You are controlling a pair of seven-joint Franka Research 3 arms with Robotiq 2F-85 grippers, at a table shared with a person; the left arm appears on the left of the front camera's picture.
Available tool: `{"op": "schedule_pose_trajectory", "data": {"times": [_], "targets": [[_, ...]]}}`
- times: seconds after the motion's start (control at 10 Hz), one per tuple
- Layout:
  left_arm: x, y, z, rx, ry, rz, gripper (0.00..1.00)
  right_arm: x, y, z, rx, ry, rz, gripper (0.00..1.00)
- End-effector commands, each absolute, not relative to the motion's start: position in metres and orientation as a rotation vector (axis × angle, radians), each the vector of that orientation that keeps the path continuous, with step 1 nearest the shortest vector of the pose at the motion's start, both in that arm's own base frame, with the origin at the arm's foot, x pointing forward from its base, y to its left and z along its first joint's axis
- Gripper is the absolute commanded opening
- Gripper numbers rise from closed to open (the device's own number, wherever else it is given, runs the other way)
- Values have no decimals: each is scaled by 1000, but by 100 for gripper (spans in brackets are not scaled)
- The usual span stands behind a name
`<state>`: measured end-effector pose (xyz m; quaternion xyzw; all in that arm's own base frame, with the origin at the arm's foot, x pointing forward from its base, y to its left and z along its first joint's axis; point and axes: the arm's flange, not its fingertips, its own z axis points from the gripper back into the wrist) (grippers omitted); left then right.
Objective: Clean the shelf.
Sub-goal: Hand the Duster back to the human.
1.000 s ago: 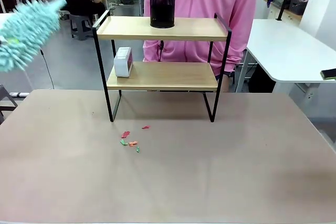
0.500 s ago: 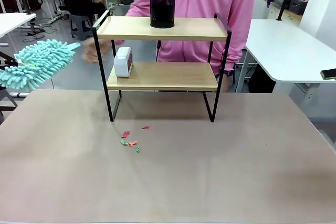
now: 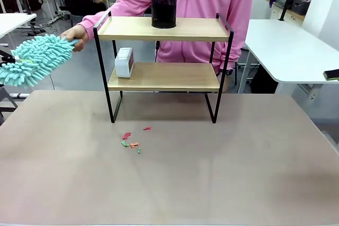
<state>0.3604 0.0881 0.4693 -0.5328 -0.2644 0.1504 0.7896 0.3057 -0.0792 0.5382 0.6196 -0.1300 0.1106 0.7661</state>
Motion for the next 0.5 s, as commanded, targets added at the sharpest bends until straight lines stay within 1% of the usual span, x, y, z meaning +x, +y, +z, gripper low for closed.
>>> {"op": "schedule_pose_trajectory", "data": {"times": [0.0, 0.4], "targets": [[361, 87, 469, -1162, -606, 311, 0, 305, -83, 540, 1333, -275, 259, 100], [361, 87, 469, -1162, -606, 311, 0, 305, -83, 540, 1333, -275, 259, 100]]}}
